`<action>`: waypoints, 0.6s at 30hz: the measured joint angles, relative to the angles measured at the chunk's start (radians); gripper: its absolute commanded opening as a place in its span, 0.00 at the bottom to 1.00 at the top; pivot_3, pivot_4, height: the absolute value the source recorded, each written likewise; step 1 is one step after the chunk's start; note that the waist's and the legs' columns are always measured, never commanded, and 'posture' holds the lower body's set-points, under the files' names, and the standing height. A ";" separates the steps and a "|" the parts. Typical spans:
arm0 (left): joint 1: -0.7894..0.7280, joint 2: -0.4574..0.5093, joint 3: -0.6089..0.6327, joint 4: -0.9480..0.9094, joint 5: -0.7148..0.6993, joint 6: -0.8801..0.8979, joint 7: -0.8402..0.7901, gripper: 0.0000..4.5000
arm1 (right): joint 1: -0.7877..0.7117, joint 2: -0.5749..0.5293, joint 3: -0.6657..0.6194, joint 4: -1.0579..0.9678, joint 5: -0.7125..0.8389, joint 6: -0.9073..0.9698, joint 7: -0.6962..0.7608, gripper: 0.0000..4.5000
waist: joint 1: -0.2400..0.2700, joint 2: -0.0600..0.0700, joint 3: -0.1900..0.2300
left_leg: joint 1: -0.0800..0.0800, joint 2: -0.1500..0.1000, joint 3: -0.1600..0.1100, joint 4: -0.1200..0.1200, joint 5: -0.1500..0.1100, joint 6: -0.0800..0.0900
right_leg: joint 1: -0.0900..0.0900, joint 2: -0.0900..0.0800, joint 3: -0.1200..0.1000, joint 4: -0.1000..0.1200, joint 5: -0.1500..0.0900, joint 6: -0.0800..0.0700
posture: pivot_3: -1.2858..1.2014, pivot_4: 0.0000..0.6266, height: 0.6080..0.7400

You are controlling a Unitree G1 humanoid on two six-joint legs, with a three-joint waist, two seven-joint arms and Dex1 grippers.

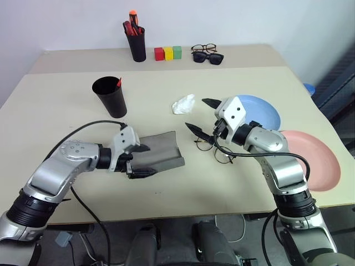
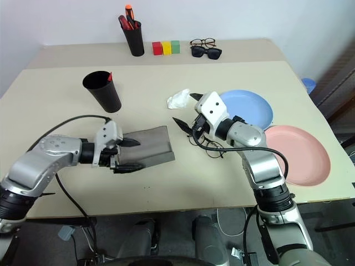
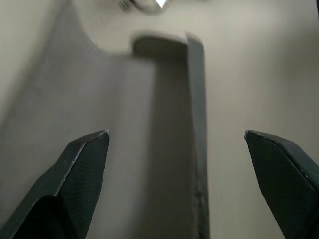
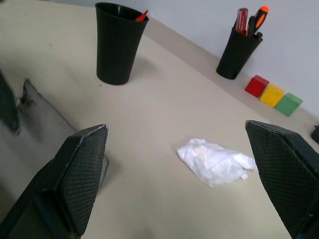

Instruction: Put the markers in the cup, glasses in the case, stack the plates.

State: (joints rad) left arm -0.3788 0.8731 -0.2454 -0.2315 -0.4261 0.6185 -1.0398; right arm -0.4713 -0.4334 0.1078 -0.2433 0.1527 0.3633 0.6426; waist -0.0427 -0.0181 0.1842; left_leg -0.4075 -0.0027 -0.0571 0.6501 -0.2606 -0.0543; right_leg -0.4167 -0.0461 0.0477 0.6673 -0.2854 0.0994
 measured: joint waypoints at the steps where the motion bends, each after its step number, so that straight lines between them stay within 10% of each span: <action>1: -0.009 -0.001 -0.018 0.014 0.016 -0.001 -0.008 0.79 | 0.000 0.000 0.001 -0.003 -0.001 0.002 -0.001 1.00 | 0.000 0.000 0.000 | 0.000 0.000 0.000 0.000 0.000 0.000 | 0.000 0.000 0.000 0.000 0.000 0.000 | 0.52 0.24 1.00; 8: -0.081 -0.051 -0.042 0.079 0.069 -0.023 -0.059 0.01 | 0.009 0.008 0.003 -0.034 -0.002 0.019 -0.026 1.00 | 0.002 0.000 0.000 | 0.000 0.000 0.000 0.001 0.000 0.000 | 0.000 0.000 0.000 0.000 0.000 0.000 | 0.52 0.24 1.00; 18: -0.181 -0.079 -0.089 0.229 0.185 -0.201 -0.184 0.01 | 0.020 -0.037 0.005 -0.023 -0.033 0.060 -0.034 1.00 | 0.003 0.000 0.000 | 0.000 0.000 0.001 0.001 0.000 0.000 | 0.001 0.000 0.000 -0.001 0.000 0.000 | 0.52 0.24 1.00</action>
State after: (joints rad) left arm -0.5594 0.7944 -0.3339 -0.0025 -0.2412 0.4177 -1.2242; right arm -0.4510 -0.4699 0.1126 -0.2664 0.1192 0.4231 0.6085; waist -0.0400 -0.0182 0.1841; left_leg -0.4079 -0.0030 -0.0562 0.6511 -0.2607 -0.0540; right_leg -0.4161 -0.0463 0.0473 0.6667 -0.2854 0.0995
